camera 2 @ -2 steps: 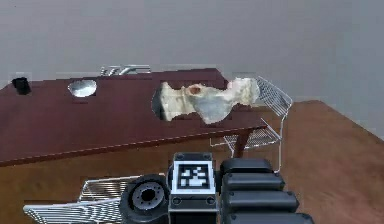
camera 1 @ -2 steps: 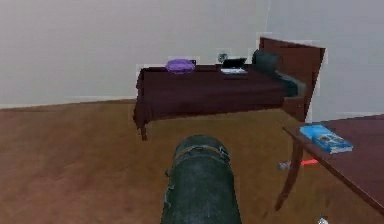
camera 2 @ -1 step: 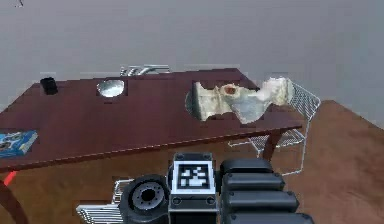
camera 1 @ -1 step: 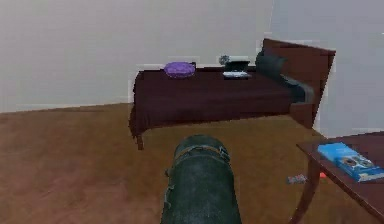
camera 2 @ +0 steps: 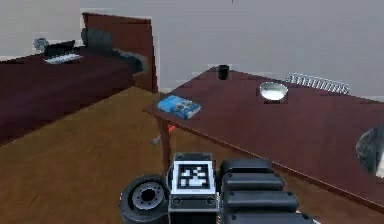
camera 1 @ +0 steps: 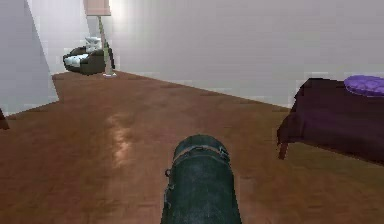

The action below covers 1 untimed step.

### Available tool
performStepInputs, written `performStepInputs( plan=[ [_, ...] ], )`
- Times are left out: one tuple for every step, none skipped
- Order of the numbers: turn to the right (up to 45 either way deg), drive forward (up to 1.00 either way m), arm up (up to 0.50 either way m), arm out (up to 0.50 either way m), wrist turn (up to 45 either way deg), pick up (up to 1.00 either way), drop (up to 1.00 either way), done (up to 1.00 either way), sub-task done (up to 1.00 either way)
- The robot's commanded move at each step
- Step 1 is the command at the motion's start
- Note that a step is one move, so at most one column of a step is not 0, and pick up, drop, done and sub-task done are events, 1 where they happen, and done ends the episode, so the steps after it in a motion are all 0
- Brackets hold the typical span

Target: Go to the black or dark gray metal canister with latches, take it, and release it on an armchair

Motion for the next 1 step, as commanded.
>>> performStepInputs(
  plan=[
    [-27.0, 0.0, 0.0, 0.0, 0.0, 0.0, 0.0, 0.0, 0.0]
  ],
)
